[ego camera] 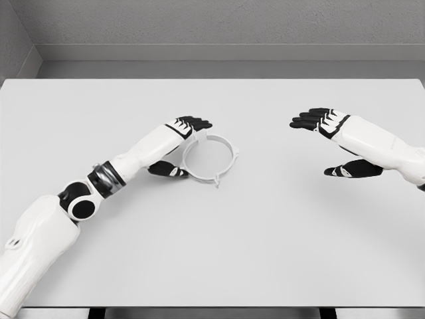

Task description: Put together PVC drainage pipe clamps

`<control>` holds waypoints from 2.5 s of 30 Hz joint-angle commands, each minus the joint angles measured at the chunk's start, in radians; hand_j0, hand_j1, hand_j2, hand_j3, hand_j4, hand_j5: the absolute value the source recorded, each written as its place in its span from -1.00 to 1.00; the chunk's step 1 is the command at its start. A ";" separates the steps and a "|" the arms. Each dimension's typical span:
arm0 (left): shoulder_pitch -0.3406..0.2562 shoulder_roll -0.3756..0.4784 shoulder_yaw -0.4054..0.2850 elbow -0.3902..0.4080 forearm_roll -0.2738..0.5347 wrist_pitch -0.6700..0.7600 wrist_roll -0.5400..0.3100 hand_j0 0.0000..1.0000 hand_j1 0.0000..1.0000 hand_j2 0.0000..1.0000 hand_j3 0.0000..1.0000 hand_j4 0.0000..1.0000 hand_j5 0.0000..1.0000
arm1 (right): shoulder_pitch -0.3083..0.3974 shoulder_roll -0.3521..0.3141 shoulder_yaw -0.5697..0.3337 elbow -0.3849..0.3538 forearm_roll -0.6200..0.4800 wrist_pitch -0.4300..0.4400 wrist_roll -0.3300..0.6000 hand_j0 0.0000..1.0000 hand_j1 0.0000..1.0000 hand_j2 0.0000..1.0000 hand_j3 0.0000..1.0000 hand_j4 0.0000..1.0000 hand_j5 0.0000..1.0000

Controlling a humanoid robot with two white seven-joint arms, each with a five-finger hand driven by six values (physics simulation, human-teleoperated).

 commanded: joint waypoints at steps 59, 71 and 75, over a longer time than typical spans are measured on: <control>-0.029 -0.040 -0.005 0.053 0.006 0.000 0.000 1.00 1.00 1.00 1.00 1.00 1.00 | 0.000 0.010 0.006 0.001 -0.008 0.003 -0.001 1.00 1.00 1.00 1.00 1.00 1.00; -0.014 0.026 -0.004 -0.056 0.026 0.000 0.004 1.00 1.00 1.00 1.00 1.00 1.00 | 0.000 0.011 0.006 0.000 -0.008 0.003 -0.001 1.00 1.00 1.00 1.00 1.00 1.00; -0.002 0.138 -0.001 -0.124 0.026 0.000 0.007 1.00 1.00 1.00 1.00 1.00 1.00 | 0.000 0.011 0.006 0.001 -0.008 0.003 -0.001 1.00 1.00 1.00 1.00 1.00 1.00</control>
